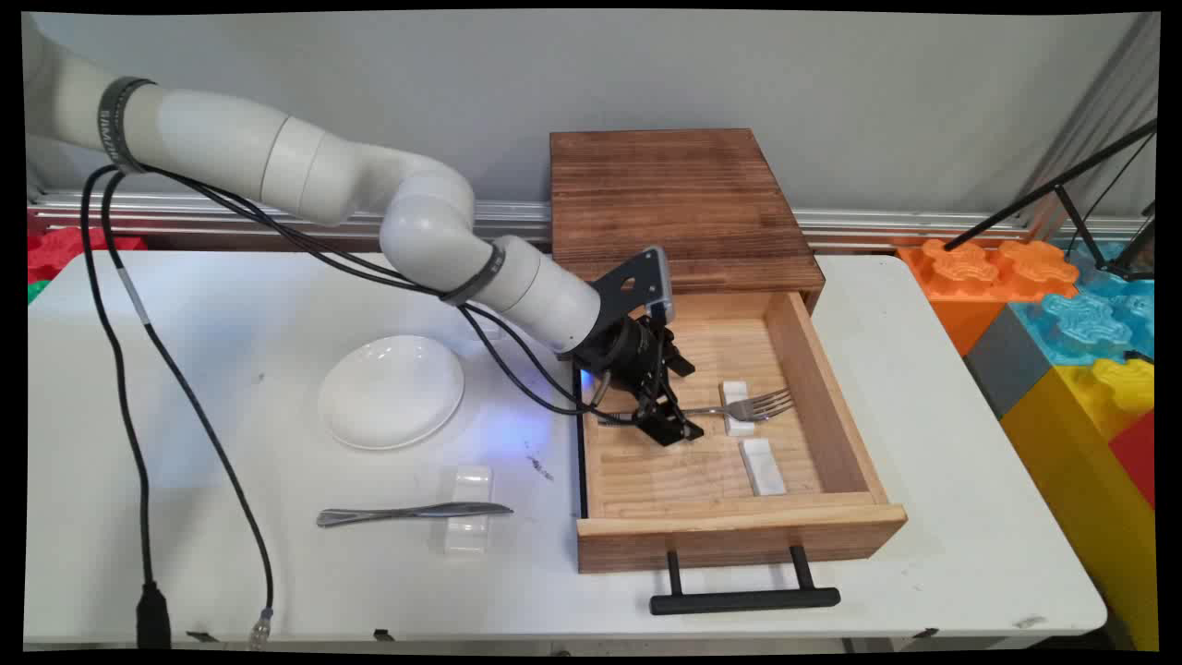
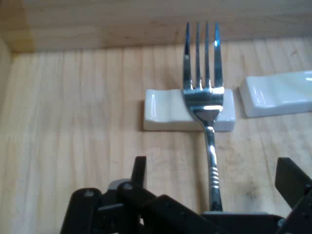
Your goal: Pick up the knife from the right of the white plate
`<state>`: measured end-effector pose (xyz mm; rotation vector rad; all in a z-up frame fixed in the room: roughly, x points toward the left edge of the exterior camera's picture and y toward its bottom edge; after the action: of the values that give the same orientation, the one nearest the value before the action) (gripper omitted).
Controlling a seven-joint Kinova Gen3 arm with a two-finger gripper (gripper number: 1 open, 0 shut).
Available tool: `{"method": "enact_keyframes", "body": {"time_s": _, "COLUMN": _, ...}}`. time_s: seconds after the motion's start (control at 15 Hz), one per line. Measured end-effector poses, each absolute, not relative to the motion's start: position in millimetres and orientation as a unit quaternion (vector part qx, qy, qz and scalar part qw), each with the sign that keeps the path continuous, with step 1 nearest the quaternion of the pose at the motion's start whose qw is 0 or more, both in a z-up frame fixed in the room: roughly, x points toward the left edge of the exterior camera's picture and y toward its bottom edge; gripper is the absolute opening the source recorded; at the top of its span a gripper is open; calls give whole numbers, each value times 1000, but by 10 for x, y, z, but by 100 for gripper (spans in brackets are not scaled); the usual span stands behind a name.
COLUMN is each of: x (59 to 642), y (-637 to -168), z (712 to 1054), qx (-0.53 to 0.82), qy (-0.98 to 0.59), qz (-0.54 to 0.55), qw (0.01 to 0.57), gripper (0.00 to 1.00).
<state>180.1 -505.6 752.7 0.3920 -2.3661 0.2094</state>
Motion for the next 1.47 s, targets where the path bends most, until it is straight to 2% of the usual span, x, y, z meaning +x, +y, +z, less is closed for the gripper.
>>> {"method": "enact_keyframes", "body": {"time_s": 0.6, "x": 1730, "y": -5110, "z": 8005, "qx": 177, "qy": -916, "qz": 65, "qw": 353, "gripper": 100}}
{"method": "enact_keyframes", "body": {"time_s": 1.47, "x": 1851, "y": -4901, "z": 9036, "qx": 221, "qy": -933, "qz": 18, "qw": 284, "gripper": 100}}
